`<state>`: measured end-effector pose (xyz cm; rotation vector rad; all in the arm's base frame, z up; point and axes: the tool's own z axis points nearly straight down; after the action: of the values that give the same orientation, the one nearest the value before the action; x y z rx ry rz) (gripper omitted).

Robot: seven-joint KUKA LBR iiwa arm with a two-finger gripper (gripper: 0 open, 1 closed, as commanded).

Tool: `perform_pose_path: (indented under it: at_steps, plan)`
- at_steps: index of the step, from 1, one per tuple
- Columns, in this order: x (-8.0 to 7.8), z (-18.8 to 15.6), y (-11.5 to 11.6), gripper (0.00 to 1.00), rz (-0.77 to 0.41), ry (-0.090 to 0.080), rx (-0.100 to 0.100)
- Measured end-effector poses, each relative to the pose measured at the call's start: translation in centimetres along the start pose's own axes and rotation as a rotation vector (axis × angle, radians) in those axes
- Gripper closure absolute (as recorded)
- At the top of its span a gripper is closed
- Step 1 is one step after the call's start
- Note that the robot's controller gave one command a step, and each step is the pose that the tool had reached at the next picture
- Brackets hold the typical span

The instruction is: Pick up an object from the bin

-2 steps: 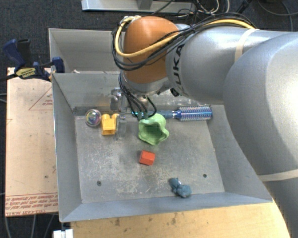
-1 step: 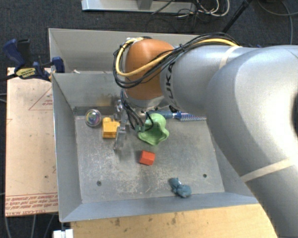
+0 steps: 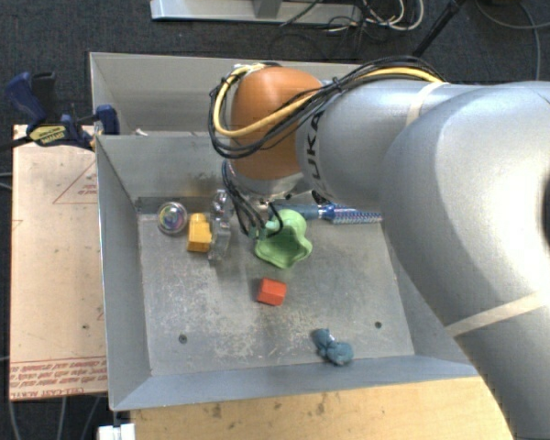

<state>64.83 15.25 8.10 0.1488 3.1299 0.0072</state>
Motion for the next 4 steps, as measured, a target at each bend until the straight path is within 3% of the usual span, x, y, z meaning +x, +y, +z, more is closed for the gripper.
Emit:
perform_pose_path:
  at_steps: [1,2,3,4]
  plan:
    - [0.1,0.2,-0.1,0.0,0.0,0.003,0.002]
    - [2.5,-10.2,-1.9,0.0,-0.06,-0.002,0.002]
    - [3.0,-6.7,-10.7,0.0,-0.336,0.009,0.005]
    - [5.9,1.2,-8.4,0.0,-0.77,0.013,-0.001]
